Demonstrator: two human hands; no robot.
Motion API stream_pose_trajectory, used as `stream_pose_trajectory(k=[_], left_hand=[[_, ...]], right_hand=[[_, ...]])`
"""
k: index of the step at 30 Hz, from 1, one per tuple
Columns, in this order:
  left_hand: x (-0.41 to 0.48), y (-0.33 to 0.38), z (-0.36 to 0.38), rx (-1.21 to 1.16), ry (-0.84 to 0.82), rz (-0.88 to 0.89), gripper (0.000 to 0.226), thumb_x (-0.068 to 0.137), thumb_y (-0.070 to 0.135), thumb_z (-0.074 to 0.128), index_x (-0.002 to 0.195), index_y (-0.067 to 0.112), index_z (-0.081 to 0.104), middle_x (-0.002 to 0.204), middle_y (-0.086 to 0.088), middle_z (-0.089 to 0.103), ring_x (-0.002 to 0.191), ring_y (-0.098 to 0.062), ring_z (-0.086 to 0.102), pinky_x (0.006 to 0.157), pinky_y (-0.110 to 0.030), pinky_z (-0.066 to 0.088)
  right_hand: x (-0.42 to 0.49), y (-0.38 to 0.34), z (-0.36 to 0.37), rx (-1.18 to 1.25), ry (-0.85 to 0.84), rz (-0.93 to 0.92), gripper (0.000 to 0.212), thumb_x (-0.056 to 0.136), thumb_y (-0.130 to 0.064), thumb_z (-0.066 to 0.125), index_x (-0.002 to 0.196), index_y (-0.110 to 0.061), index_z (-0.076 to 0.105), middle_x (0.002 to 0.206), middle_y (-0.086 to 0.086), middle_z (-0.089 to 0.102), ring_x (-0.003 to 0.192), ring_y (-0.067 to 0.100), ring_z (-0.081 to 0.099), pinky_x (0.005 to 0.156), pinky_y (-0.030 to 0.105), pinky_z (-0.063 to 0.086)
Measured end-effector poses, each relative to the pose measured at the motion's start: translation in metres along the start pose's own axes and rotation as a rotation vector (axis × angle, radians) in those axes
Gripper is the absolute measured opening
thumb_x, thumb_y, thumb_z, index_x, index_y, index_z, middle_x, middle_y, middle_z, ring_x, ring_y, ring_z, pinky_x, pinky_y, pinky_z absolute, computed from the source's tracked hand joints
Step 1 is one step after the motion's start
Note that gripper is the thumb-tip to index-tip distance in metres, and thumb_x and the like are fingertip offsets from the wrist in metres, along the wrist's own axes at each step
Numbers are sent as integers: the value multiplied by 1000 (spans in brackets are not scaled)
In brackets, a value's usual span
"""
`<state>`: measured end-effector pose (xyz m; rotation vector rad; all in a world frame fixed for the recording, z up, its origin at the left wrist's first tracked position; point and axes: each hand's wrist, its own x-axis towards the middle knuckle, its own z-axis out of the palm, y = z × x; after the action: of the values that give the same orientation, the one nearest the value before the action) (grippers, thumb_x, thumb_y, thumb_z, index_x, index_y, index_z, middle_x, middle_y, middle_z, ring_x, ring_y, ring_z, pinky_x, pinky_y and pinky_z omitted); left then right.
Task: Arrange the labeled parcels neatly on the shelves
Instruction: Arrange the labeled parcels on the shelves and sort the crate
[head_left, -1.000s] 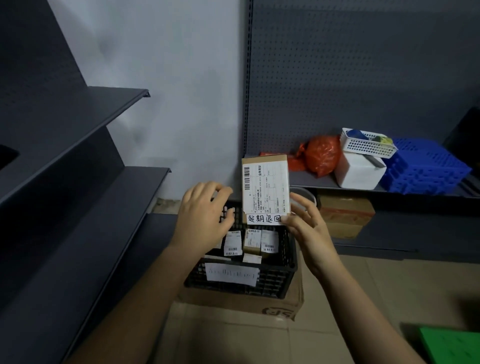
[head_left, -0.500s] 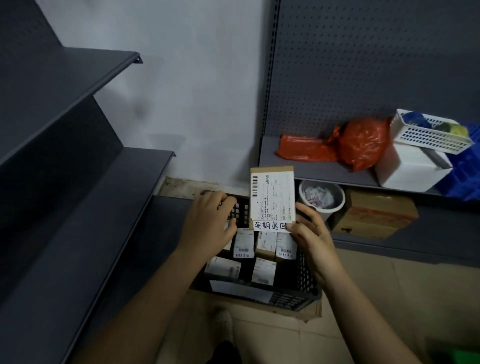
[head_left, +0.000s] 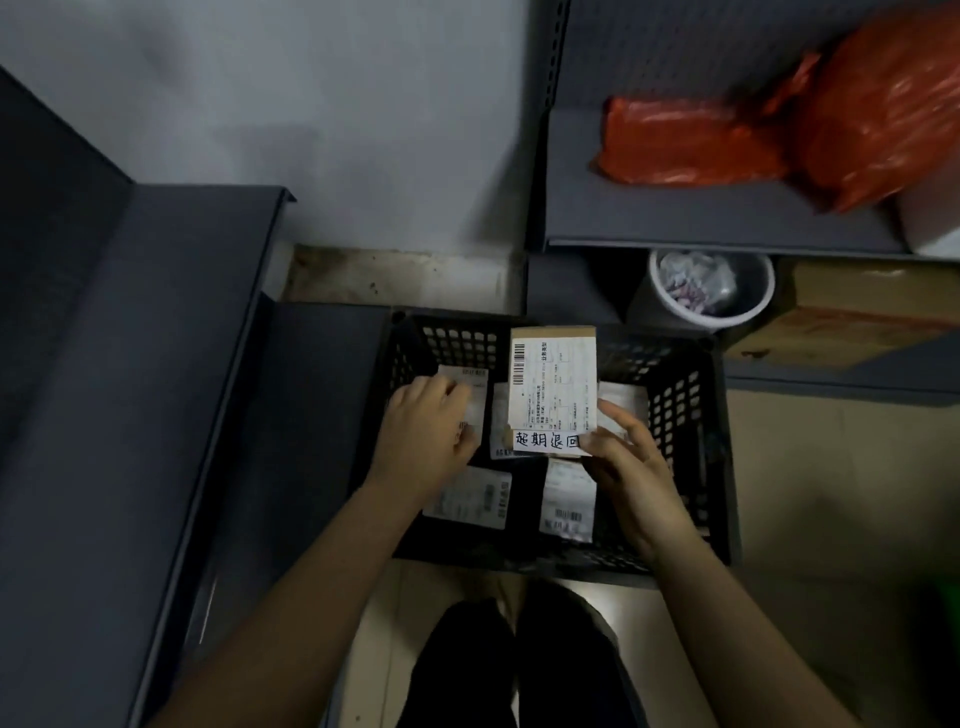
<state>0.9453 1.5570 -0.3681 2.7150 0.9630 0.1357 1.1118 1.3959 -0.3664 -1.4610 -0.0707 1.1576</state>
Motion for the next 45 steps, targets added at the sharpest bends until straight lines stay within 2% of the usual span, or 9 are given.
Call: stream_pose_trajectory(k=[8,12,16,19,23,29,34,40,45], left_hand=[[18,-21,124,-158,-216,-73,36,78,18,70,112,12,61,102,-6,57,91,-26,55,71,-35,46],[31,-27,165,-376,-313,-153,50,87,26,66,132,18,46,123,-1,49,105,-15,49,75,-31,47],[44,-30,188,-528,-338,-252,59,87,24,67,138,20,39,122,7,45,106,-6,46,80,-21,38],[46,-33,202,-532,-352,-300,51,89,24,65,134,20,42,118,7,48,102,-6,47,81,-24,42],[45,-39,219,-516,-379,-308,48,91,20,62,134,18,41,120,-2,54,106,-14,51,88,-34,49],[48,-43,238,-439,-421,-345,43,92,16,57,131,14,39,113,-6,56,99,-20,55,82,-42,52],[48,-43,241,-357,-424,-305,36,93,13,54,127,11,41,108,-8,57,96,-23,55,78,-38,50],[44,-43,215,-225,-338,-232,37,89,13,57,126,12,52,120,-6,55,105,-24,52,83,-35,45],[34,-32,158,-142,-200,-126,31,83,12,63,114,10,62,102,-8,60,90,-28,58,69,-36,44]], right_hand=[[97,70,-21,-34,65,203,41,88,-6,64,122,-28,61,101,-1,73,97,10,68,94,28,48],[139,97,-21,-54,53,251,42,89,-6,63,124,-29,59,102,3,72,97,13,67,82,23,48],[174,116,-20,-43,61,282,43,89,-5,62,126,-27,58,108,5,72,99,16,68,79,24,54],[192,128,-17,-84,58,307,45,91,-5,57,132,-23,55,120,8,66,109,24,64,94,36,54],[202,140,-10,-169,26,318,39,95,-1,49,127,-23,51,117,1,64,108,18,62,91,32,53],[210,156,-11,-360,4,232,50,95,0,50,142,-20,43,120,-5,59,110,11,60,96,34,52],[208,161,-15,-515,-45,185,54,97,-6,55,147,-17,37,122,-5,56,106,8,56,80,13,48],[193,145,-13,-960,27,0,43,93,-21,63,133,-13,52,123,9,59,102,23,63,85,31,50],[147,99,11,-1234,-166,-246,41,93,-18,61,133,-14,51,129,7,51,113,25,54,93,32,44]])
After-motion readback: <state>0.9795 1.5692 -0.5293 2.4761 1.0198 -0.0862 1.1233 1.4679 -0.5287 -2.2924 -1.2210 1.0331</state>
